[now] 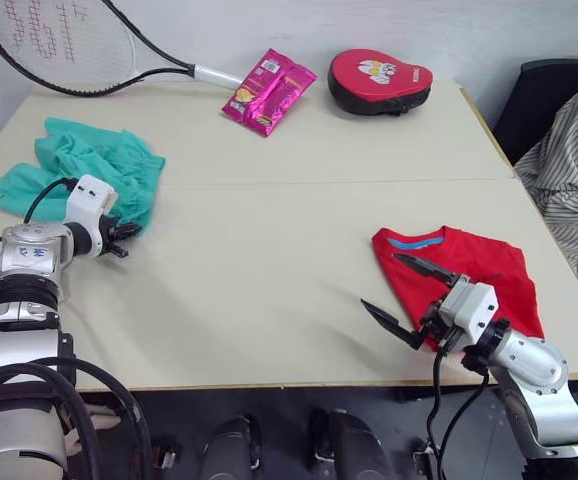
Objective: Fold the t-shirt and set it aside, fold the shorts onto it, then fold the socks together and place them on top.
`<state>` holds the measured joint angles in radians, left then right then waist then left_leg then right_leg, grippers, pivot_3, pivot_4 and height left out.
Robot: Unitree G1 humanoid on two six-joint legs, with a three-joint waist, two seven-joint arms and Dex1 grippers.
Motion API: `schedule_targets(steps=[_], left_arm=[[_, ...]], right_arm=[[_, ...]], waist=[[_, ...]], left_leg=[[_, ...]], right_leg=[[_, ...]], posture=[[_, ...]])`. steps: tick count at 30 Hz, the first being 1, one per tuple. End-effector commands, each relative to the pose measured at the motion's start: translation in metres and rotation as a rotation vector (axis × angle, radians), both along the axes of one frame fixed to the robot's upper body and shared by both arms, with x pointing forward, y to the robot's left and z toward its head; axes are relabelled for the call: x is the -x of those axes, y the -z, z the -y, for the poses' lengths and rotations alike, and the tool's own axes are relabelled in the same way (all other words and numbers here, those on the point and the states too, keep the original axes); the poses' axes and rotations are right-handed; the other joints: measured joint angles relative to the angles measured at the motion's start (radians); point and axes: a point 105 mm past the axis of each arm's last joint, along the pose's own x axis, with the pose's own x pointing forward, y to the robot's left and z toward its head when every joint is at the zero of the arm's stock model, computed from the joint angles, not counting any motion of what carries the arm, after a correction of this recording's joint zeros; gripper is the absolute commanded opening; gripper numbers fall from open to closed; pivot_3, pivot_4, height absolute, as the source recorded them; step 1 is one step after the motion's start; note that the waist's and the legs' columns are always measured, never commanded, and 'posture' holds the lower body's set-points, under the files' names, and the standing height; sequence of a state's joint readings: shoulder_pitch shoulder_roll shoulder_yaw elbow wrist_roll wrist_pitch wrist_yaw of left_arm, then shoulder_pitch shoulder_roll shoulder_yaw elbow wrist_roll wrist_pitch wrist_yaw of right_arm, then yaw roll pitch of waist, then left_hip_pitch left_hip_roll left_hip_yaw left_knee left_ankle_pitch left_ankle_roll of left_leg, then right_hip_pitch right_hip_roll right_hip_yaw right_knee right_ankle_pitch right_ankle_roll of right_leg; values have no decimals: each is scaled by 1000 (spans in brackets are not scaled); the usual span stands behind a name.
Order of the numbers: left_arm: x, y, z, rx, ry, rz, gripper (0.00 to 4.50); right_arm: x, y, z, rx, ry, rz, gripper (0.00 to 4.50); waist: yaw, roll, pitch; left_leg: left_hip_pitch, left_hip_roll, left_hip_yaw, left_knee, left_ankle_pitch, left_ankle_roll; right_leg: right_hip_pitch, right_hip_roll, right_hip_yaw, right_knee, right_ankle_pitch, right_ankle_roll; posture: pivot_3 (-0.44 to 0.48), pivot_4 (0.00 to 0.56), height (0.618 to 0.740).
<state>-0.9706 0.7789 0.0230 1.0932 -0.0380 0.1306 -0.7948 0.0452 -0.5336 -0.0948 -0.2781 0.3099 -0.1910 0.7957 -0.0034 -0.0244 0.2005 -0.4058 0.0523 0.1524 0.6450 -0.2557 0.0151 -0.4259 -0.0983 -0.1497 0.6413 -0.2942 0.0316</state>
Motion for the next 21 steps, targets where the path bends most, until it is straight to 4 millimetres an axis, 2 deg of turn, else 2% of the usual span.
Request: schedule_targets(steps=[1,4,7,9,13,16,18,21], left_arm=[[-11,-70,58,10,275,245,10],[-8,-95,109,16,480,316,10],[4,-105,165,26,687,331,10],[17,-98,202,46,823,299,10],[48,-72,259,115,1019,196,10],[61,-39,290,128,1072,99,10],[68,-21,299,146,1084,37,10],[76,-9,304,202,1086,-32,936]], right_arm=[[4,-13,-1,4,1,53,4500],[4,-11,-2,15,-6,48,4500],[2,-13,2,18,-1,42,4500],[1,-13,8,38,2,38,4500],[0,-15,20,69,31,37,4500],[2,-16,32,93,67,30,4500],[5,-16,37,104,83,23,4500],[9,-17,42,114,99,13,4500]], waist=[[13,-2,1],[23,-3,1],[24,-3,1],[24,-3,1],[17,-3,1],[9,-3,1],[3,-3,1],[-2,-3,1]], left_leg=[[-1,0,-2,3,0,0],[-1,-1,-2,4,0,1],[-1,-2,-1,4,0,2],[-1,-2,0,4,0,2],[0,-2,2,6,0,2],[2,-1,3,7,1,2],[3,-1,3,7,1,2],[3,-1,3,6,1,2]], right_leg=[[0,0,0,3,0,-1],[0,-2,1,3,0,-1],[0,-1,2,3,1,0],[0,-1,3,4,0,0],[0,1,5,5,0,1],[0,1,7,6,0,1],[0,1,8,7,0,1],[0,1,9,9,0,1]], posture=[[0,150,740],[0,150,740],[0,150,740],[0,150,740],[0,150,740],[0,150,740],[0,150,740],[0,150,740]])
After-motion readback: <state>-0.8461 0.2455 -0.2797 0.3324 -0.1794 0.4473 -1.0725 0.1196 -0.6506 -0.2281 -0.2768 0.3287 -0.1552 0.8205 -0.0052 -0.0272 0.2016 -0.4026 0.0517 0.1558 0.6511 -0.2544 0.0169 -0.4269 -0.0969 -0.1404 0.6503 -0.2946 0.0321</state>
